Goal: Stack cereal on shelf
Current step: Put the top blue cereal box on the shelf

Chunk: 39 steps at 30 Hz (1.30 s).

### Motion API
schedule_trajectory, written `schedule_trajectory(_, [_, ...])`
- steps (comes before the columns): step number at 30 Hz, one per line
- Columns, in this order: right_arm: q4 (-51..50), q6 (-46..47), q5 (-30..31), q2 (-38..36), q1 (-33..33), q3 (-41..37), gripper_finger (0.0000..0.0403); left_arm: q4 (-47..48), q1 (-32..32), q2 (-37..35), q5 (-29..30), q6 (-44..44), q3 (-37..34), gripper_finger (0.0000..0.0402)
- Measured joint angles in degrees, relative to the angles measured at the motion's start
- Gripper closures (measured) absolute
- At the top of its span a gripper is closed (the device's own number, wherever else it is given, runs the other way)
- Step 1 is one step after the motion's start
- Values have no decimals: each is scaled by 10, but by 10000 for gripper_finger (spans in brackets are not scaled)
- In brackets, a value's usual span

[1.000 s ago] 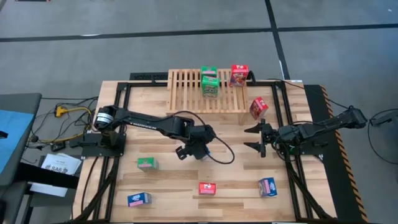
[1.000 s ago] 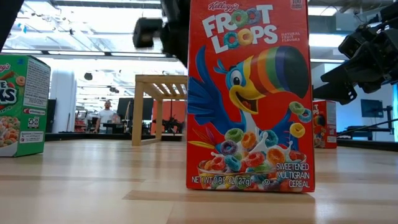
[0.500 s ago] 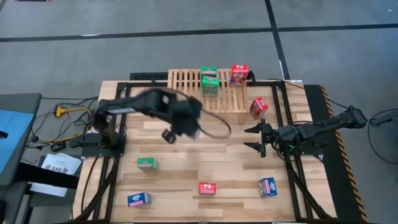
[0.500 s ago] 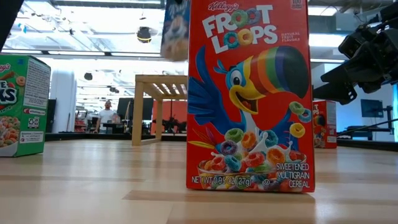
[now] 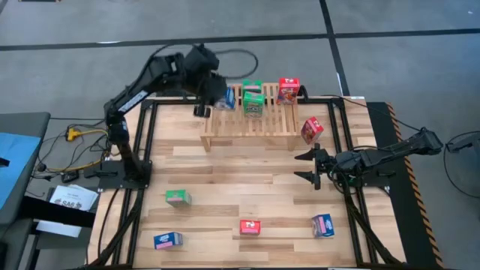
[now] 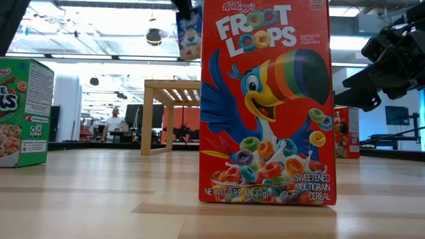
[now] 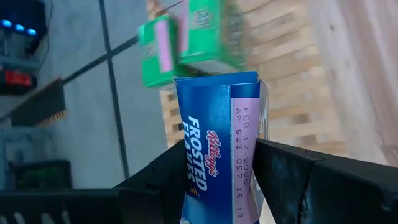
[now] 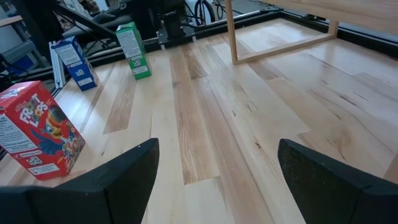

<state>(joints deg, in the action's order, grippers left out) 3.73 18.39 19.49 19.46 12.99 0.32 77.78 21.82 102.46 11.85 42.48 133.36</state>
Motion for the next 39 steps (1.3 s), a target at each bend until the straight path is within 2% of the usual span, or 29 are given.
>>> schedule_trajectory(5, [0,0,0,0,0,0,49,-16,79,31,-71,-14,-5,246])
schedule_trajectory(12, [0,0,0,0,0,0,49,-8,133,80,-90,-25,-6,246])
schedule_trajectory(16, [0,0,0,0,0,0,49,-7,147,83,-108,-41,-8,246])
schedule_trajectory(29, [0,2,0,0,0,0,49,-16,159,83,-97,-64,-13,245])
schedule_trajectory(39, [0,2,0,0,0,0,49,-17,161,83,-100,-70,-13,185])
